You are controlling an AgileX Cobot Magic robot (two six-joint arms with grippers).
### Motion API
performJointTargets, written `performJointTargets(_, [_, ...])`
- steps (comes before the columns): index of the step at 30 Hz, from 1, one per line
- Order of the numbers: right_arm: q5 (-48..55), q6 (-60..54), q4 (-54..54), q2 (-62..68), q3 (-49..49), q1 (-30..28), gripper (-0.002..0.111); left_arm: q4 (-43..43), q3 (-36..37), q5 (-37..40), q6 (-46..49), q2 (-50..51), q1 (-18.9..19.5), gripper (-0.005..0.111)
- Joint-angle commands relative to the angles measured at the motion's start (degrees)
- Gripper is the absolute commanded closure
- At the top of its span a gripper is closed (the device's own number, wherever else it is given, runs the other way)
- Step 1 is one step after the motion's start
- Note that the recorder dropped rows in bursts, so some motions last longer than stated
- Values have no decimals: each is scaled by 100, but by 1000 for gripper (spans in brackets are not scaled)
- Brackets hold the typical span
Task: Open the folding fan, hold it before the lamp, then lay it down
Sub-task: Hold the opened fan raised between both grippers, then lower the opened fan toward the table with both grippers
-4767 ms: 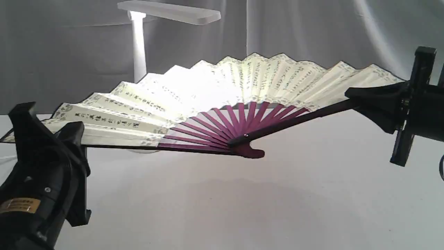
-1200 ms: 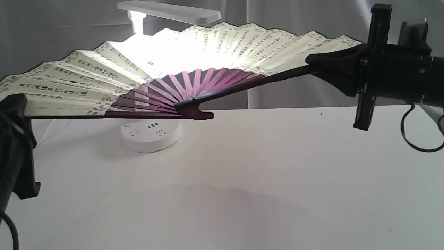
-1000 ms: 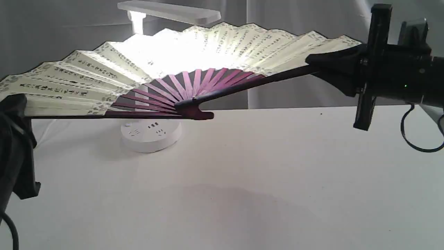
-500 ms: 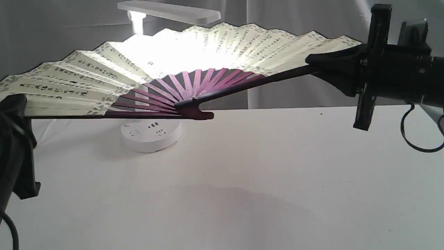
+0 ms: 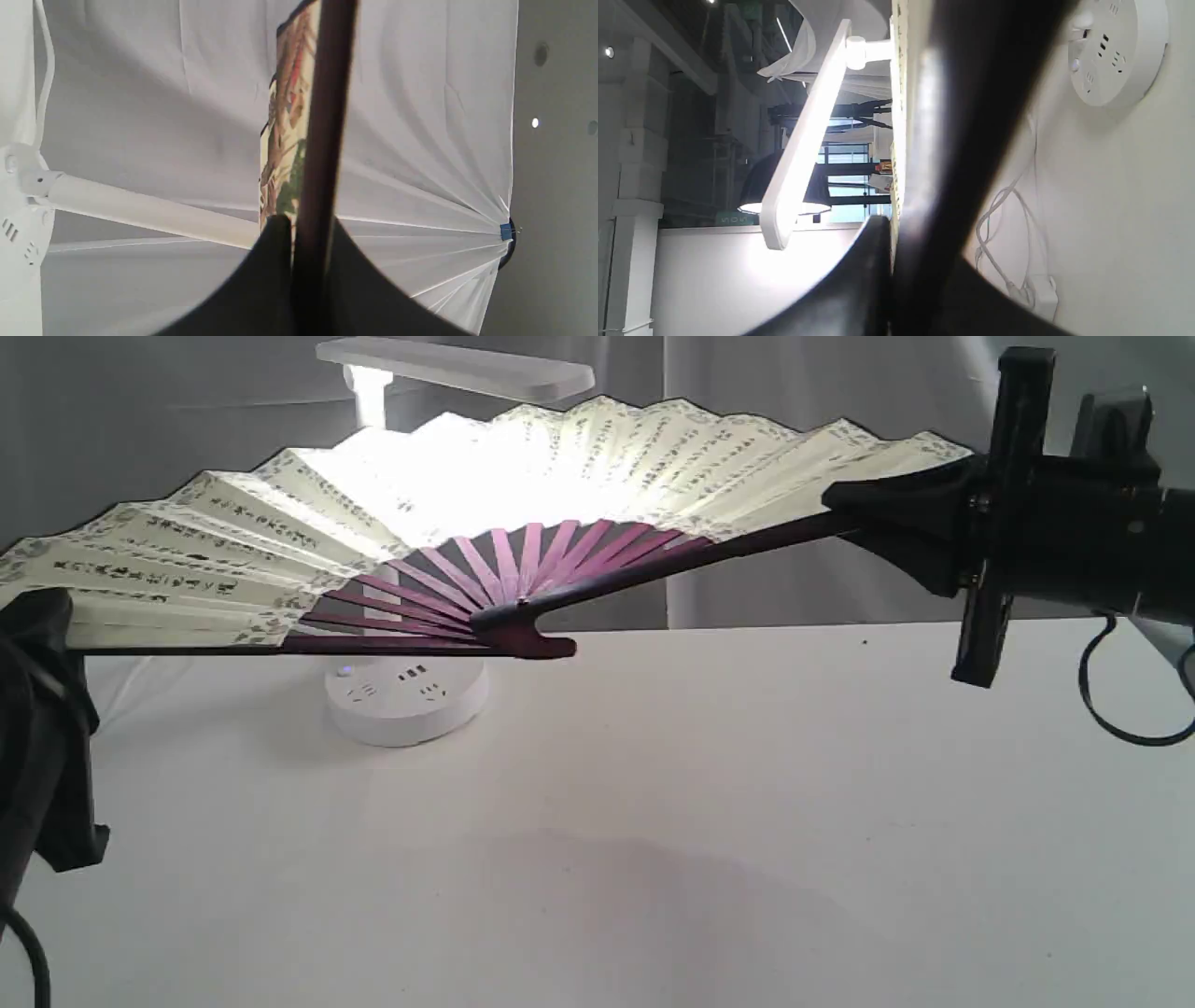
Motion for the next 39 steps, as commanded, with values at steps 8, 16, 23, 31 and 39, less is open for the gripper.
performJointTargets(8, [-430,-189,-728,-31,-29,-76,108,-232,-19,43,51,-80,97,107])
performJointTargets(16, [-679,-100,-624,-31,561,-88,108,-175,-19,600,116,-80,97,107])
performJointTargets(23, [-694,-352,-682,-31,707,-88,108,-256,-19,1132,296,-67,97,107])
performJointTargets(31, [-852,-352,-1039,-31,707,-88,108,-618,-19,1669,836,-67,97,107])
performJointTargets(39, [-1453,-239,-1052,-31,1188,-111,108,-688,-19,1838,836,66,97,107])
